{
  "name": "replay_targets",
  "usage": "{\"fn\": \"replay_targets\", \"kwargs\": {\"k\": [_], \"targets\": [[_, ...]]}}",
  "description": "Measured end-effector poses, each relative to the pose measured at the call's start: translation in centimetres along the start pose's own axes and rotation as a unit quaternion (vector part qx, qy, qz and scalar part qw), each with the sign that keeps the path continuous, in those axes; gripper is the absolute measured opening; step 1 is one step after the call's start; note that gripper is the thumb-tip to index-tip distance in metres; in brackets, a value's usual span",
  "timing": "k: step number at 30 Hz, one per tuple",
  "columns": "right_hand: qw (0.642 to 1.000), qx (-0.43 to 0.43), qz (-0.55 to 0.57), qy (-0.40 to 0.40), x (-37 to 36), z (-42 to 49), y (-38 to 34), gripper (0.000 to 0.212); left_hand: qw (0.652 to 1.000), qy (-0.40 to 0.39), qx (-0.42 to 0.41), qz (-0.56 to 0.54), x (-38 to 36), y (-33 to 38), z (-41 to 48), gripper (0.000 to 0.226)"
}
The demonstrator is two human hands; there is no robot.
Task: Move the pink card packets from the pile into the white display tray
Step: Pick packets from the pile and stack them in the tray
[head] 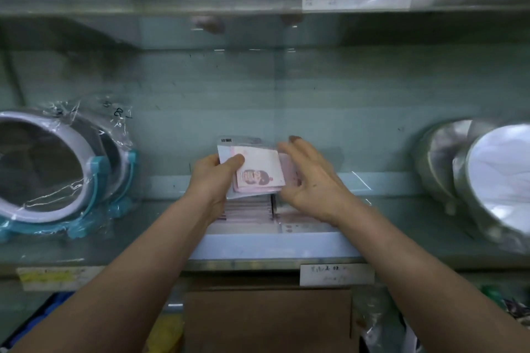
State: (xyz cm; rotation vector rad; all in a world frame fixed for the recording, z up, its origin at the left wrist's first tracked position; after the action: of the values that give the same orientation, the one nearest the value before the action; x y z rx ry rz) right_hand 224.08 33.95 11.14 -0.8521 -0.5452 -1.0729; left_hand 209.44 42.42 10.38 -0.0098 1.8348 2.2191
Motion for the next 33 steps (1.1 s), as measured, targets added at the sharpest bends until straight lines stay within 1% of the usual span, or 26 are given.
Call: {"fn": "replay_targets", "kwargs": {"k": [1, 3, 5, 8, 11, 12, 14, 15, 16, 18, 20, 22, 24, 27, 30, 33], "targets": [[0.999, 0.031, -0.029, -0.019, -0.2, -0.1, -0.6, 0.069, 1.000, 0.001, 0.003, -0.004, 0.0, 0.0, -0.1, 0.012], [0.996, 0.055, -0.051, -0.047, -0.6, -0.2, -0.8, 0.061, 1.000, -0.005, 0.013, 0.000, -0.1, 0.1, -0.2, 0.009], [0.998, 0.040, 0.004, -0.047, -0.8, -0.2, -0.3, 0.049, 1.000, 0.005, 0.029, 0.008, -0.2, 0.2, -0.4, 0.017], [0.993, 0.009, 0.119, -0.017, -1.0, 0.0, 0.5, 0.038, 0.999, 0.028, 0.028, 0.021, 0.1, 0.3, -0.4, 0.022], [0.988, -0.016, 0.157, 0.000, -1.0, 0.2, 1.0, 0.029, 0.998, 0.059, 0.021, 0.033, 0.7, 0.0, -0.1, 0.022], [0.986, -0.020, 0.163, 0.021, -0.7, 0.2, 1.1, 0.026, 0.997, 0.072, 0.020, 0.033, 0.9, 0.0, 0.0, 0.023], [0.984, -0.026, 0.144, 0.098, 0.4, 0.0, 1.5, 0.025, 0.995, 0.090, 0.011, 0.044, 1.2, 0.1, 0.1, 0.024], [0.986, -0.033, 0.109, 0.124, 0.8, -0.2, 1.7, 0.026, 0.994, 0.093, 0.005, 0.048, 1.3, 0.1, 0.1, 0.024], [0.989, -0.044, 0.053, 0.130, 1.2, -0.3, 1.7, 0.026, 0.994, 0.096, -0.002, 0.053, 1.3, 0.2, 0.0, 0.024], [0.989, -0.070, -0.074, 0.103, 1.3, -0.4, 1.6, 0.025, 0.993, 0.104, -0.008, 0.060, 1.3, 0.5, -0.4, 0.026], [0.985, -0.081, -0.133, 0.070, 1.1, -0.3, 1.4, 0.026, 0.992, 0.108, -0.014, 0.061, 1.2, 0.5, -0.5, 0.026], [0.986, -0.084, -0.141, 0.038, 0.7, -0.3, 1.6, 0.025, 0.992, 0.108, -0.017, 0.068, 1.2, 0.6, -0.5, 0.026], [0.983, -0.101, -0.153, -0.010, 0.1, -0.3, 2.2, 0.026, 0.992, 0.100, -0.019, 0.071, 1.1, 0.5, -0.5, 0.025], [0.976, -0.128, -0.164, -0.059, -0.5, -0.2, 2.9, 0.033, 0.992, 0.094, -0.031, 0.079, 1.0, 0.5, -0.4, 0.025], [0.970, -0.149, -0.147, -0.124, -1.0, -0.5, 2.8, 0.045, 0.992, 0.092, -0.038, 0.080, 1.0, 0.5, -0.3, 0.024], [0.965, -0.157, -0.145, -0.150, -1.3, -0.8, 2.7, 0.042, 0.991, 0.088, -0.044, 0.086, 1.1, 0.5, -0.3, 0.024]]}}
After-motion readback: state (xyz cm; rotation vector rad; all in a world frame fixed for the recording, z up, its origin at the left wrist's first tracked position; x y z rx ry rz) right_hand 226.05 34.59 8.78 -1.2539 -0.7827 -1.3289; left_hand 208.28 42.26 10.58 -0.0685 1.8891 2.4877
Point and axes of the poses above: each hand's wrist, its own z-axis towards the middle knuckle, its own x-axis out of the back of the hand, y = z × x, the point moved 3 cm from there along z, towards the middle knuckle, and after that the axes turned 1 degree about -y, right-handed, at the moved point
